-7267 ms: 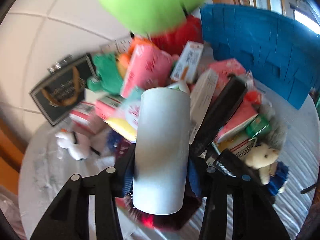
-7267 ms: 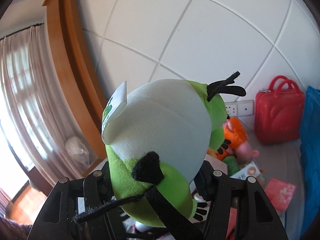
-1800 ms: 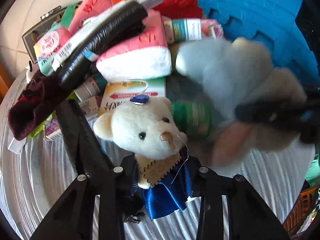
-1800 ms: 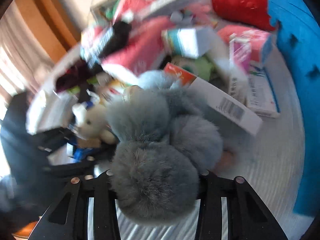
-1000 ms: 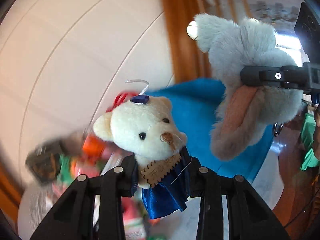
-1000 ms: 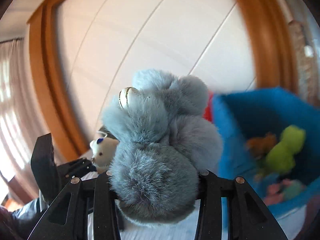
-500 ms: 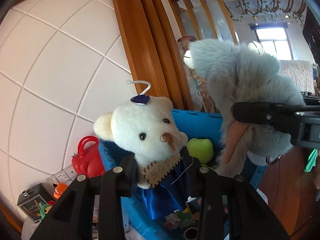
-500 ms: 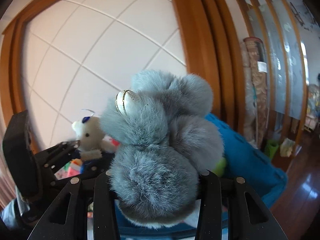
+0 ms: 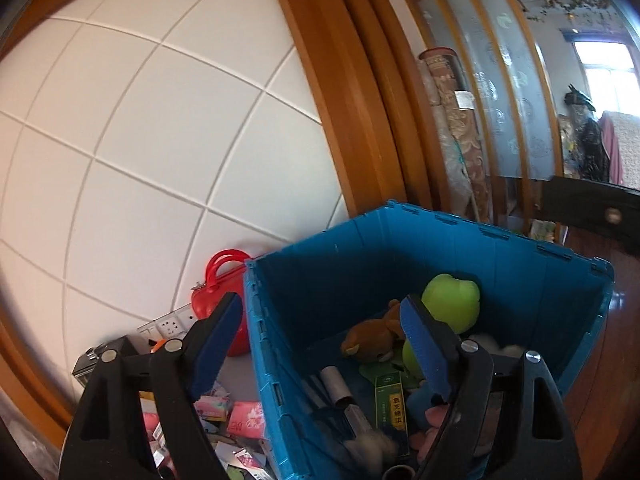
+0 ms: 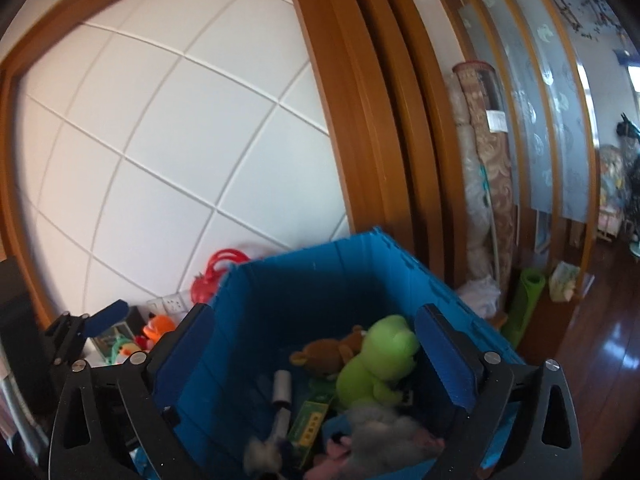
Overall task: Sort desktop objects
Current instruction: 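Carry the teddy bear and grey plush into the blue crate and open both tools, then move both tools back toward the pile on the table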
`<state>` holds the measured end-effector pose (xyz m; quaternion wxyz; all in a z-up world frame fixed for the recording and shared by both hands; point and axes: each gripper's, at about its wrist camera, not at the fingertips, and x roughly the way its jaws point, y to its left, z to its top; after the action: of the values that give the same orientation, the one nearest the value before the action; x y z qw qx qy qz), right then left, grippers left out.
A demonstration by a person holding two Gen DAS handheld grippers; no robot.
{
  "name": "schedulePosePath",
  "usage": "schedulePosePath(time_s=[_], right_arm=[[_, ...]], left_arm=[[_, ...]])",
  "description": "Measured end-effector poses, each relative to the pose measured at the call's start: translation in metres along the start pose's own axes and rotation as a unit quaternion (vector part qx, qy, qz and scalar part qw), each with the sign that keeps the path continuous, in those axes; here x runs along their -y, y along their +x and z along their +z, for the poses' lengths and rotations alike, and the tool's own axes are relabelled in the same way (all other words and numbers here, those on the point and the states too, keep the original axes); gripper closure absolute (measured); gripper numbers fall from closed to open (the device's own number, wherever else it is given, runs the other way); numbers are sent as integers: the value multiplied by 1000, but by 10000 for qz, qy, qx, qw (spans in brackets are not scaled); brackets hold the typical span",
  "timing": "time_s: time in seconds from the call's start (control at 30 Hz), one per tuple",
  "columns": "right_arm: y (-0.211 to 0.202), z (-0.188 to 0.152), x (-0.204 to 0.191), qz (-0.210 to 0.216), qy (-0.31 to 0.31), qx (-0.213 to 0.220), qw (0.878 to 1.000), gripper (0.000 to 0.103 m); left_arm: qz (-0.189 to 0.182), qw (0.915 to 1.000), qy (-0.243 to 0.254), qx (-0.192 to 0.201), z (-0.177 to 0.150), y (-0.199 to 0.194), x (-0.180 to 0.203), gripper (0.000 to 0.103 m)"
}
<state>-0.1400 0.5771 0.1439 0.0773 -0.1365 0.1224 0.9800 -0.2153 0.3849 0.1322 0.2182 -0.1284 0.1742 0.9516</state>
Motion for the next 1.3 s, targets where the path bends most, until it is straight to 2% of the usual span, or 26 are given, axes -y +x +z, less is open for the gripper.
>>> schedulePosePath(time_s=[0.07, 0.37, 0.63, 0.87, 1.13, 1.3], right_arm=[[-6, -1, -1, 66, 27, 92, 9999, 0], [-19, -12, -16, 159, -14, 4, 9999, 0], [-19, -16, -28, 334, -106, -30, 9994, 0], [-8, -28, -41, 579, -148, -230, 9979, 0], [-1, -34, -78, 762, -248, -289, 9964, 0], [11, -46, -126, 923, -365, -415, 9942, 0]], left_arm=[[77, 10000, -15, -5, 8, 4, 6, 22], [353, 9991, -225, -87, 1, 6, 0, 22], [682, 9966, -457, -93, -11, -3, -18, 22], [926, 9935, -631, -214, -29, -9, -39, 22], [1096, 9899, -846, -296, -53, -19, -83, 22], [1249, 9865, -986, -397, -83, -27, -133, 22]])
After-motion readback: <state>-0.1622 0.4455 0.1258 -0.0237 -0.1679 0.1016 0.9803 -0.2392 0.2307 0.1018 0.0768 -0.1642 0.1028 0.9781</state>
